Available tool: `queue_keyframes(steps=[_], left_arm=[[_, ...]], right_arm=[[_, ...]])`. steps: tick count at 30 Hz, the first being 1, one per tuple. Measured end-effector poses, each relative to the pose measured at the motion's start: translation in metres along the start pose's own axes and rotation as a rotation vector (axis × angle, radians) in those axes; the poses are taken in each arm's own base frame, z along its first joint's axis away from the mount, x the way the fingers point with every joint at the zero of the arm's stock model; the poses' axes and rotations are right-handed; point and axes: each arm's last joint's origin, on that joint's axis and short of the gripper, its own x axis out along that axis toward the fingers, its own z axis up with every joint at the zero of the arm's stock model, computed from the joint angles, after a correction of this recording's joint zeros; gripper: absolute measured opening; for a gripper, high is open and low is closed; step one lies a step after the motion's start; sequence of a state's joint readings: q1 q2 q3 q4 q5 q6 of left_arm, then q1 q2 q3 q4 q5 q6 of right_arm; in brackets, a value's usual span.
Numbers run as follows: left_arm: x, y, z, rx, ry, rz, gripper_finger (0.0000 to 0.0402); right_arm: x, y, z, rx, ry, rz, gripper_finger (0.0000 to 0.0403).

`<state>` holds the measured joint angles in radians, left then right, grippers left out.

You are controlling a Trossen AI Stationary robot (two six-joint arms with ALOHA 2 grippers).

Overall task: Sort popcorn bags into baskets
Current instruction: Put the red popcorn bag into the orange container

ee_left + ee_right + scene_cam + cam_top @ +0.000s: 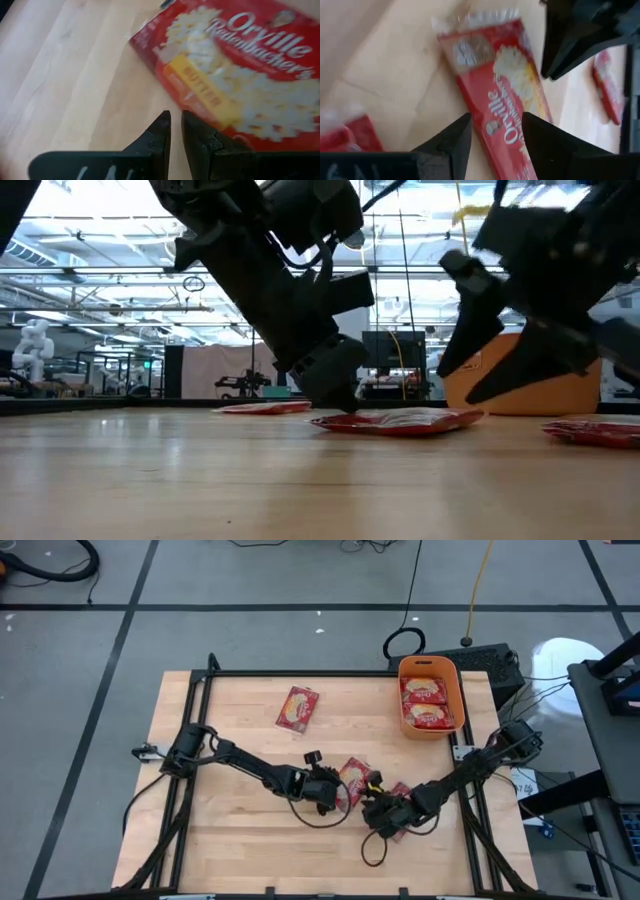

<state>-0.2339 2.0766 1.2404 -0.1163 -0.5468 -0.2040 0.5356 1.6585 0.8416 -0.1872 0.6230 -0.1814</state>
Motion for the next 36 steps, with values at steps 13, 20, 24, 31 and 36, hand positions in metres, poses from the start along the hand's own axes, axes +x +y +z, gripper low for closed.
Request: queue_keyframes(steps=[13, 20, 24, 31, 36], left_arm=[[-0.005, 0.005, 0.000, 0.024, 0.035, -0.030, 0.0051], [-0.021, 0.010, 0.017, 0.034, -0.051, -0.036, 0.0051], [-0.011, 0.010, 0.015, 0.040, -0.042, -0.071, 0.0051], [0.006, 0.005, 0.003, 0.053, 0.001, -0.111, 0.0051], [0.013, 0.004, 0.000, 0.042, 0.009, -0.103, 0.0051]], right_arm=[[0.018, 0.004, -0.012, -0.093, 0.049, 0.062, 0.0163], [0.021, 0.001, -0.011, -0.081, 0.040, 0.060, 0.0163], [0.023, -0.002, -0.011, -0.069, 0.039, 0.059, 0.0163], [0.025, -0.004, -0.010, -0.099, 0.024, 0.069, 0.0163], [0.027, -0.006, -0.009, -0.093, 0.007, 0.073, 0.0151]])
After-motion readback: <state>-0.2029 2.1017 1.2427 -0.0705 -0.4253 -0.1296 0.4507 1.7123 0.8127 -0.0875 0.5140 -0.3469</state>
